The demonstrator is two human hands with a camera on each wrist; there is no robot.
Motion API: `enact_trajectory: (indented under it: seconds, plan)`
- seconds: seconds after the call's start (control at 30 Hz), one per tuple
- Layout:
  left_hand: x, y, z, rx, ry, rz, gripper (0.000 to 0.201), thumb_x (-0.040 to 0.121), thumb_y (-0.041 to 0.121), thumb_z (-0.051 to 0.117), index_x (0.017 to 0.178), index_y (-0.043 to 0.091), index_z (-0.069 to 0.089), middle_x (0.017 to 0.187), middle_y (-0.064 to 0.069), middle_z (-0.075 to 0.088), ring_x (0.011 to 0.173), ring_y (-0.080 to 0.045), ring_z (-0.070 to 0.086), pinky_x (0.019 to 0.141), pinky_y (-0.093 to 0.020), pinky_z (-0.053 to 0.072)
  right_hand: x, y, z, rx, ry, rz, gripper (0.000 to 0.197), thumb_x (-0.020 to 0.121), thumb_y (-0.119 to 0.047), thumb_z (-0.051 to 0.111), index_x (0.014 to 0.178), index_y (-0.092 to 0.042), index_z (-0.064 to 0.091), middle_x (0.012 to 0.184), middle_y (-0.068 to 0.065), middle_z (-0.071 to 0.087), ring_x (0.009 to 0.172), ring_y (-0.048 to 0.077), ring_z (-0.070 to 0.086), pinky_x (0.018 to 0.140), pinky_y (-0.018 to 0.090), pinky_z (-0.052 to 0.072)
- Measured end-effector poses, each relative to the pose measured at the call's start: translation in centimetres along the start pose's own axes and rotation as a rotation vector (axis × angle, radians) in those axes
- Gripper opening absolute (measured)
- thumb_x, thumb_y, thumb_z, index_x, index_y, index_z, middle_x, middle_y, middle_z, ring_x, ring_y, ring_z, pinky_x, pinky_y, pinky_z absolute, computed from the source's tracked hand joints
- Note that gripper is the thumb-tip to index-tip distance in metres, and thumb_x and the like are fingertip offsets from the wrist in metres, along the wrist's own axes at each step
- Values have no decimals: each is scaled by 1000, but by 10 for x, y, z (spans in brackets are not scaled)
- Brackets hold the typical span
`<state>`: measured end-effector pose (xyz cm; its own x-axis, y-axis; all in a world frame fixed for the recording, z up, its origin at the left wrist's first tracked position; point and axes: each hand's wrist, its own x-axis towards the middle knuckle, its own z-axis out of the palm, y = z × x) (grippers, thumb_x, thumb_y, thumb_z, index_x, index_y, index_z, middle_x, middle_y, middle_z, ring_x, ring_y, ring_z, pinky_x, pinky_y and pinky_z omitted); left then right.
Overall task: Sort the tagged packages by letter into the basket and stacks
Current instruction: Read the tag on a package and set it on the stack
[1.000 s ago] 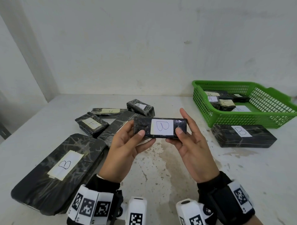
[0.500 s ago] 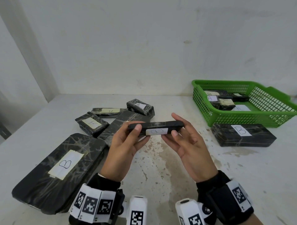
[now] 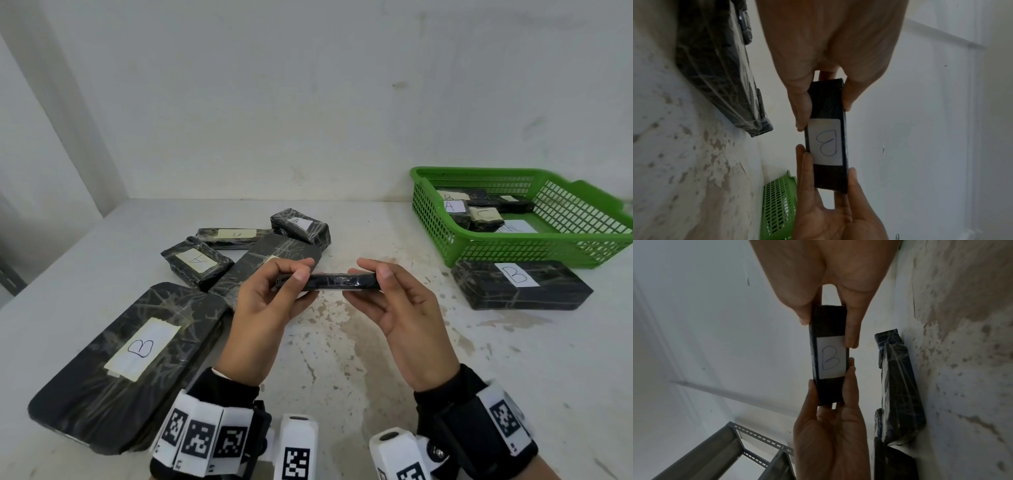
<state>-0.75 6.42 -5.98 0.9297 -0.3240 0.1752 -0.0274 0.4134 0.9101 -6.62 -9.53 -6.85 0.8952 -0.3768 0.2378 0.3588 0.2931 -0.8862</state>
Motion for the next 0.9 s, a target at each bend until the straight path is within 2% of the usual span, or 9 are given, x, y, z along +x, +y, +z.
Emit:
enact_trajectory:
  seconds: [0.13, 0.2, 0.27, 0.33, 0.53, 0.63, 0.7, 0.8, 0.9]
  plan:
    - [0, 1, 0, -20, 8, -31, 17, 81, 25, 63, 83, 8, 62, 114, -11, 72, 118, -27, 64, 86, -27, 56, 0, 1, -1, -28, -8, -11, 49, 77, -56, 68, 102, -15, 75, 108, 16, 70, 100, 26, 70, 86, 32, 57]
    - [-1, 2, 1, -36, -11, -39, 16, 87, 25, 70, 82, 10, 64, 116, -11, 71, 116, -26, 65, 88, -27, 56, -1, -1, -1, -39, 16, -59, 40, 79, -48, 69, 95, -11, 75, 102, 17, 71, 99, 29, 70, 84, 33, 58]
    - [-2, 2, 3, -27, -16, -34, 10, 83, 25, 74, 77, 18, 70, 115, -11, 71, 110, -23, 68, 87, -26, 56, -3, -2, 0, -45, 39, -89, 29, 84, -34, 65, 90, -7, 73, 97, 18, 71, 96, 31, 71, 81, 34, 59]
    - [-2, 2, 3, 1, 2, -8, 9, 79, 21, 78, 72, 22, 72, 112, -10, 72, 106, -23, 70, 83, -25, 56, -4, -1, 0, -59, 40, -90, 26, 83, -28, 62, 89, -5, 72, 94, 17, 72, 94, 30, 71, 80, 34, 59]
    - [-4, 0, 6, -6, 20, 4, 12, 76, 19, 82, 70, 22, 71, 111, -11, 72, 104, -23, 70, 81, -25, 57, -2, 0, 2, -86, 28, -76, 36, 80, -45, 68, 89, -10, 71, 96, 13, 70, 95, 24, 68, 83, 33, 58]
    - [-6, -2, 9, -16, -14, -18, 15, 66, 31, 81, 72, 22, 71, 116, -9, 70, 105, -19, 70, 85, -26, 56, -2, -2, 0, -164, 44, -123, 29, 81, -33, 70, 88, -5, 67, 88, 8, 70, 89, 21, 69, 84, 35, 58]
    - [-6, -3, 9, 18, 4, -6, 20, 58, 35, 81, 71, 24, 70, 112, -6, 72, 104, -16, 70, 87, -29, 56, -3, -2, 1, -182, 53, -137, 26, 80, -27, 69, 87, -2, 67, 86, 9, 70, 86, 23, 69, 82, 34, 59]
    - [-6, -5, 7, 43, 19, 34, 17, 58, 30, 82, 68, 25, 69, 100, -3, 75, 98, -16, 71, 87, -30, 58, -5, -1, 4, -180, 71, -136, 30, 81, -26, 68, 89, 2, 66, 85, 12, 69, 85, 24, 69, 82, 36, 60]
    - [-6, -5, 8, 57, 17, 29, 15, 66, 18, 82, 67, 25, 69, 94, -1, 74, 93, -17, 69, 87, -32, 59, -6, 0, 5, -165, 88, -131, 31, 82, -28, 67, 89, 1, 65, 87, 14, 68, 86, 25, 69, 83, 36, 59]
